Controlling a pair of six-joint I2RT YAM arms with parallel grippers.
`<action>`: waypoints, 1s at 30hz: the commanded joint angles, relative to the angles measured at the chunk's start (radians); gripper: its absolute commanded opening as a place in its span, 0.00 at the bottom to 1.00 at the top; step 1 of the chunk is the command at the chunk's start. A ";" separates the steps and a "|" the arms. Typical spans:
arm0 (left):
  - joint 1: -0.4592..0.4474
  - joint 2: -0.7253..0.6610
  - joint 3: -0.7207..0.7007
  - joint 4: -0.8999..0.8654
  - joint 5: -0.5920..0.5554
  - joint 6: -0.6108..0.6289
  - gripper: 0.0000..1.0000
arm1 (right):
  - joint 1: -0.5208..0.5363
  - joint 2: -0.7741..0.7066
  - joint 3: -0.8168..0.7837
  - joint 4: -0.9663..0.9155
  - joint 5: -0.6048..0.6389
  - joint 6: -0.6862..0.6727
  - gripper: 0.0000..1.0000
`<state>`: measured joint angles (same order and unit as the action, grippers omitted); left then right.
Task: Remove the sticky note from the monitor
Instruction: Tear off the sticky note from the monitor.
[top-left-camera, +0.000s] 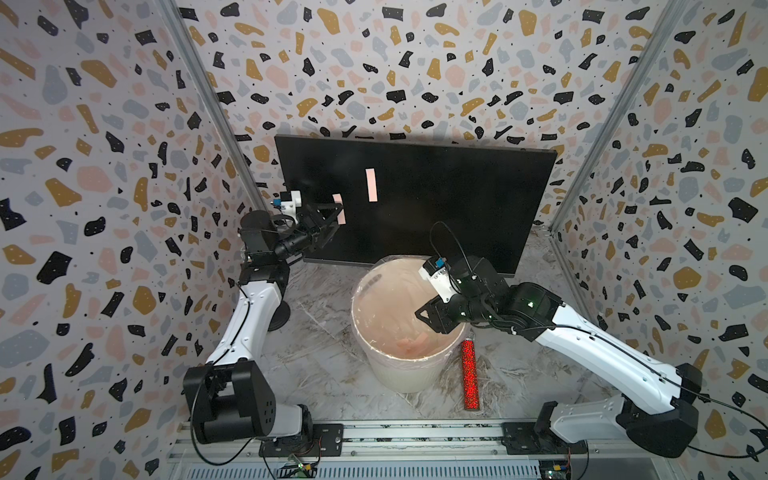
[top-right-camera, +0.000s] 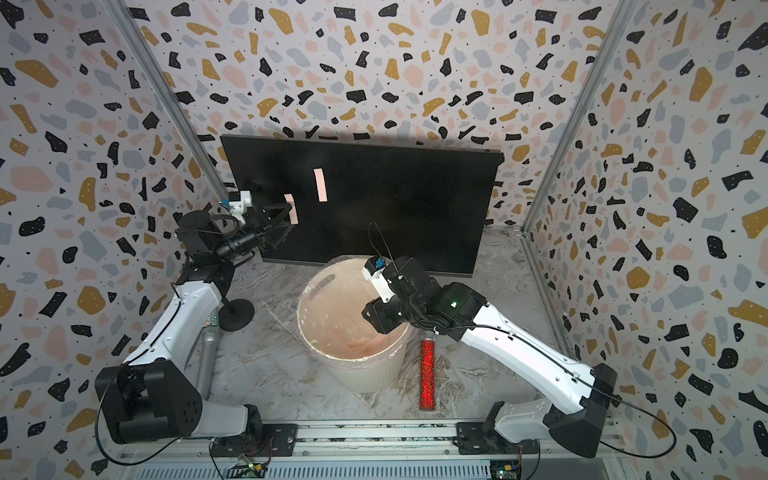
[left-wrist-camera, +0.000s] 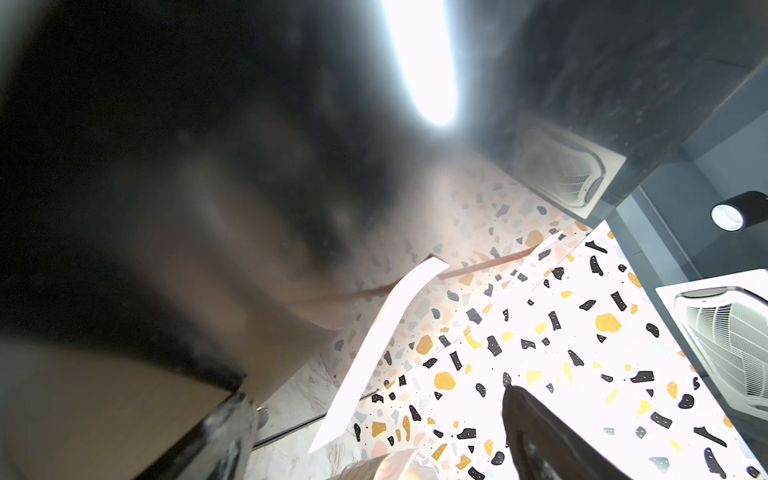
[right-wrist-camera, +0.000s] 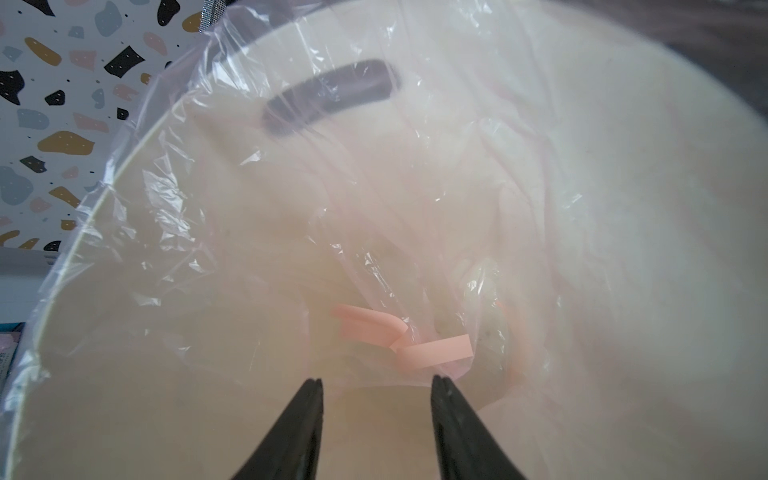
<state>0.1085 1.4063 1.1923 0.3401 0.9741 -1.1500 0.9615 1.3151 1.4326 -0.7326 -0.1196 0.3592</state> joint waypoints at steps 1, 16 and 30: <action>-0.003 0.011 0.042 0.086 0.014 -0.021 0.94 | 0.005 -0.016 0.042 0.003 -0.006 -0.001 0.49; -0.020 0.041 0.086 0.113 0.014 -0.076 0.74 | 0.005 -0.024 0.038 0.004 -0.006 0.002 0.49; -0.025 0.035 0.083 0.051 0.001 -0.074 0.14 | 0.005 -0.040 0.032 0.005 -0.005 0.006 0.50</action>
<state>0.0887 1.4410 1.2446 0.3935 0.9802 -1.2366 0.9615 1.3144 1.4376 -0.7303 -0.1234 0.3595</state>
